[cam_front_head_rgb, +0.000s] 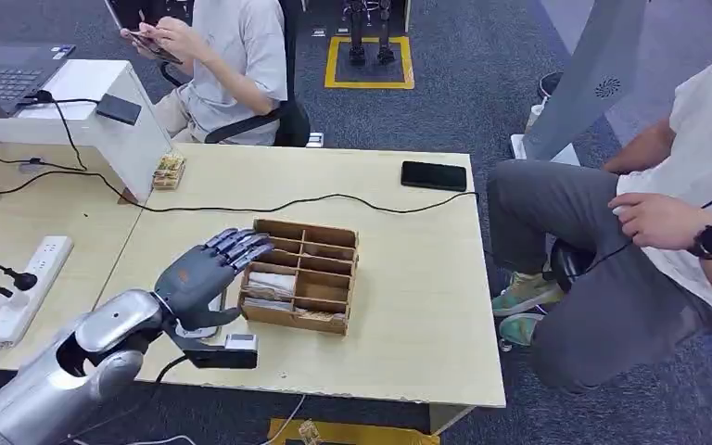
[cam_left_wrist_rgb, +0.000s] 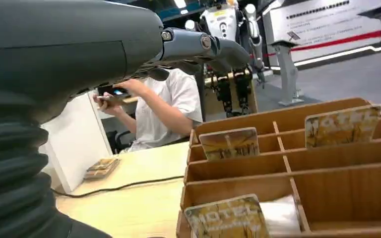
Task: Pass the card to the sensor for recognition and then transmit it.
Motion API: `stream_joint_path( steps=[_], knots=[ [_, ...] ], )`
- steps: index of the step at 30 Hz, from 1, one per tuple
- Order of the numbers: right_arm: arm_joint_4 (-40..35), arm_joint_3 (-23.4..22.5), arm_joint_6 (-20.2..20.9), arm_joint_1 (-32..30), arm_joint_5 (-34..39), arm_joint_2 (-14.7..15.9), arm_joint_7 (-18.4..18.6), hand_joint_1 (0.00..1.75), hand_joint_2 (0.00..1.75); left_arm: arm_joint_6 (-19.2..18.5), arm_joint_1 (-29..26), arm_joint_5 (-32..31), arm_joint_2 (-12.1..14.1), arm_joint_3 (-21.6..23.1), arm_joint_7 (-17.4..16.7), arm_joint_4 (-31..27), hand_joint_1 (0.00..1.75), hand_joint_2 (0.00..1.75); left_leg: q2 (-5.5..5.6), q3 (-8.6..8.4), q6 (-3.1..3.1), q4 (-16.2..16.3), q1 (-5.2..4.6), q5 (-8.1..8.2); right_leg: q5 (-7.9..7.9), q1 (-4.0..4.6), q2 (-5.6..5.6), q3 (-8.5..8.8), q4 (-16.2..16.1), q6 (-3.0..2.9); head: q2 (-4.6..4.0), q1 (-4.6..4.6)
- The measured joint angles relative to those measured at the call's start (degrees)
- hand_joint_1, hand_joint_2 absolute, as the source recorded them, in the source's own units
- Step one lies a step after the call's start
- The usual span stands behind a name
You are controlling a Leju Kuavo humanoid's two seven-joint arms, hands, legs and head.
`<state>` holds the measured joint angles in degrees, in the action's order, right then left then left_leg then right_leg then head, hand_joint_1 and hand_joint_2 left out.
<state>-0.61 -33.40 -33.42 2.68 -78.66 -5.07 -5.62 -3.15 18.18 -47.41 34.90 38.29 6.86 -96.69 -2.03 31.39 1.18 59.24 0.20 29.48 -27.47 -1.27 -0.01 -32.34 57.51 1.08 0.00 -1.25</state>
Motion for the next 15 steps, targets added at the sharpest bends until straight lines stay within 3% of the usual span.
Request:
stream_joint_path(
  steps=[15],
  knots=[
    [0.0,0.9,0.0,0.3,0.8,0.0,-0.1,0.0,1.75,-1.3,1.1,0.7,0.7,2.0,-0.1,1.9,0.0,1.75,0.0,0.0,0.0,0.0,0.0,0.0,0.0,0.0,0.0,0.0,0.0,0.0,0.0,-0.02]
  ],
)
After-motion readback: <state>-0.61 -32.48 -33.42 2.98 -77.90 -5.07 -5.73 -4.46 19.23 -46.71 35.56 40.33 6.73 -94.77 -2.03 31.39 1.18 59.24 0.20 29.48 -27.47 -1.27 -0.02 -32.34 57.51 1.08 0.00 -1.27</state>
